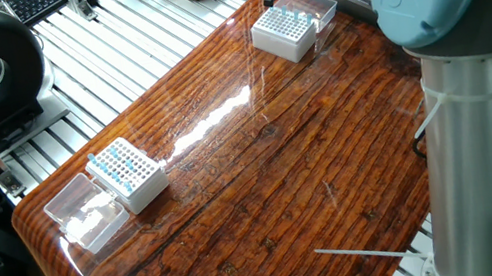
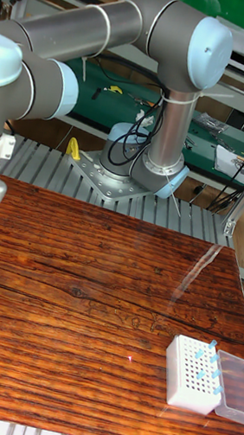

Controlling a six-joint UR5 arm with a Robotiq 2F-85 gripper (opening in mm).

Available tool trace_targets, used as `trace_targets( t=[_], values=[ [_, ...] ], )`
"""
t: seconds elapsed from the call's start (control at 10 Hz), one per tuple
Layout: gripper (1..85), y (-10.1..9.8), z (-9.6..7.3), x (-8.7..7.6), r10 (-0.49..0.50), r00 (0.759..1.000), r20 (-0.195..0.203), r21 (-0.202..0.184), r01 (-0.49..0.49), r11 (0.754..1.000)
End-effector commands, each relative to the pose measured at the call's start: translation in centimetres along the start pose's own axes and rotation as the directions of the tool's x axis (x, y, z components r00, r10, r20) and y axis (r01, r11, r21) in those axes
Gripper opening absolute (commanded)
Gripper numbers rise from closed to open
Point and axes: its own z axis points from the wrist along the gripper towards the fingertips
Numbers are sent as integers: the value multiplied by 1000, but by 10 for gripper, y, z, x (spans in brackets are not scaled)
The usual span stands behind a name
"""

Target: Transfer all medium pipette tips from one holder to another

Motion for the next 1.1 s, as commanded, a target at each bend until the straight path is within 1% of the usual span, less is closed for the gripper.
trace_targets(
  t=[0.0,0.5,1.0],
  values=[
    [247,1,0,-1,5,1000,10,-8,-5,1000],
    [227,0,4,-1,6,1000,6,-5,-6,1000],
    [220,3,9,2,5,1000,9,-10,-5,1000]
  ],
)
